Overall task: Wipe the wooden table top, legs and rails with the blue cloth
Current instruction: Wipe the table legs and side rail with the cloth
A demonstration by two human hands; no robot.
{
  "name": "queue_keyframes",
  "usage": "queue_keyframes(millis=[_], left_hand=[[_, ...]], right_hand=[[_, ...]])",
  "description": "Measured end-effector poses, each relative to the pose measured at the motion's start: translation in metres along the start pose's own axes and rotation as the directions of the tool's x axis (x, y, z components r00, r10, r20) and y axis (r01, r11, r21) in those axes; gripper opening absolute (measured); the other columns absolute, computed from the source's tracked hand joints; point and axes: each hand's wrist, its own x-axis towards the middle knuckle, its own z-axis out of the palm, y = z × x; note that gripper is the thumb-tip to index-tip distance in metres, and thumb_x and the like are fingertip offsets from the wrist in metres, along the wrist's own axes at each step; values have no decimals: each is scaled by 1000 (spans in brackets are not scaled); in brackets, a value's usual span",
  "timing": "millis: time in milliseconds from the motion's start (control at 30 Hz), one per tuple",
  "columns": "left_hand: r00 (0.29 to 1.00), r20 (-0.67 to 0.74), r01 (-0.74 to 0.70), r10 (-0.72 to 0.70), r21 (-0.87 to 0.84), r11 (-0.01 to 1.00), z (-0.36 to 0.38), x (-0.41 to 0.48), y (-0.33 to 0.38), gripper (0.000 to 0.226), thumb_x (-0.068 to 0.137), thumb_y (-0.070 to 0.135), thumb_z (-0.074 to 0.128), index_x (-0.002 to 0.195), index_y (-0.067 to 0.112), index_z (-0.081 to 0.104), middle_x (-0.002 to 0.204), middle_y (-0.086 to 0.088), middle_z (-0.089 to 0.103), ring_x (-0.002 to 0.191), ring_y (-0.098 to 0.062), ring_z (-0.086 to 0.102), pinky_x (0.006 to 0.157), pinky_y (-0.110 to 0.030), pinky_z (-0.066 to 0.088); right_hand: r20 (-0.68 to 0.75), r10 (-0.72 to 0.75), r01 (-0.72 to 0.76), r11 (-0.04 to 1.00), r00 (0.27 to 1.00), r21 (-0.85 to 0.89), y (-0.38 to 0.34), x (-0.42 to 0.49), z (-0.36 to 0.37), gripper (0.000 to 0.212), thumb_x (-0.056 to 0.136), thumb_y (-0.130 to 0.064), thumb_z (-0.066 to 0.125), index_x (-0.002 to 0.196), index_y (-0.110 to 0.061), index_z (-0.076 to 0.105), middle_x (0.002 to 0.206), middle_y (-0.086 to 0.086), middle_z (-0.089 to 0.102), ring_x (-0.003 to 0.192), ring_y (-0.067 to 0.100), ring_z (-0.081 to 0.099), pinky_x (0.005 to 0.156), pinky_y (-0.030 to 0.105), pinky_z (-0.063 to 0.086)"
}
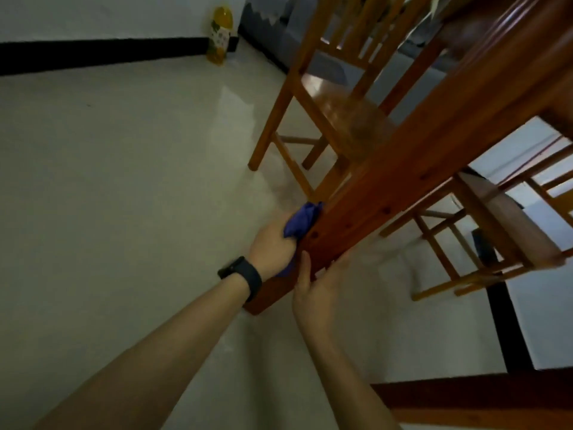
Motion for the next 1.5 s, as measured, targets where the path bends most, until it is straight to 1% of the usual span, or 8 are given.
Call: queue_keyframes(millis=[267, 400, 533, 767, 1033, 1200, 1333, 1500], left_hand=[[936, 107, 300, -334, 250, 921, -38, -34, -110, 56, 90, -1, 45, 131, 36, 55, 126, -4, 64, 115, -24, 59, 89, -31, 47], [988, -79, 136, -134, 23, 990, -23, -2, -65, 48, 95, 5, 47, 137, 28, 53, 124, 9, 59, 111, -6, 51, 87, -13, 35], [995, -49, 83, -82, 24, 996, 6, 6, -52, 51, 88, -2, 47, 126, 28, 62, 111, 9, 62, 104, -11, 56, 88, -25, 41], [816, 180, 432, -549, 439, 787, -47, -18, -165, 48, 92, 5, 46, 134, 26, 57, 130, -9, 62, 117, -30, 56, 88, -31, 42], [920, -264, 316, -288, 69, 946, -40, 15, -147, 30, 89, 13, 58, 118, 17, 57, 104, -3, 63, 94, -23, 60, 76, -30, 43], [857, -19, 516, -516, 13, 857, 1, -16, -179, 36, 94, 18, 46, 124, 28, 62, 120, -5, 66, 110, -25, 60, 85, -28, 45], [734, 29, 634, -678, 326, 701, -29, -10, -208, 40, 93, 13, 45, 128, 24, 60, 121, -11, 65, 98, -29, 60, 73, -33, 47], [872, -132, 467, -471, -61, 882, -21, -5, -197, 57, 85, -4, 43, 127, 30, 58, 115, 5, 60, 107, -17, 58, 77, -19, 43]], right_hand=[[-81, 98, -82, 980, 992, 183, 3, -12, 20, 71, 99, -25, 55, 148, -51, 9, 134, -48, 35, 125, -12, 44, 99, 13, 42], [-137, 126, -97, 975, 983, 202, 3, -12, 29, 70, 99, -23, 55, 146, -48, 9, 134, -48, 31, 121, -19, 42, 95, 8, 41], [-162, 77, -54, 988, 984, 143, 11, -16, 36, 70, 100, -20, 53, 147, -45, 8, 130, -55, 30, 120, -20, 43, 92, 6, 41], [-62, 195, -190, 978, 979, 81, 40, -41, 52, 70, 103, -22, 47, 141, -64, 6, 131, -57, 28, 123, -19, 41, 109, 37, 43], [-58, 277, -269, 956, 959, 116, 65, -51, 62, 65, 102, -16, 47, 148, -43, 11, 145, -20, 37, 117, -23, 43, 94, 7, 42], [-23, 239, -237, 968, 971, 76, 64, -50, 58, 67, 101, -11, 48, 147, -44, 11, 135, -34, 34, 117, -23, 43, 86, 1, 40], [-9, 263, -261, 961, 965, 87, 60, -49, 60, 73, 101, -12, 50, 140, -57, 8, 133, -41, 31, 118, -23, 42, 88, 0, 38], [8, 264, -264, 964, 965, 23, 63, -50, 58, 80, 100, -18, 51, 138, -69, 3, 147, -27, 33, 123, -18, 41, 91, 2, 38]])
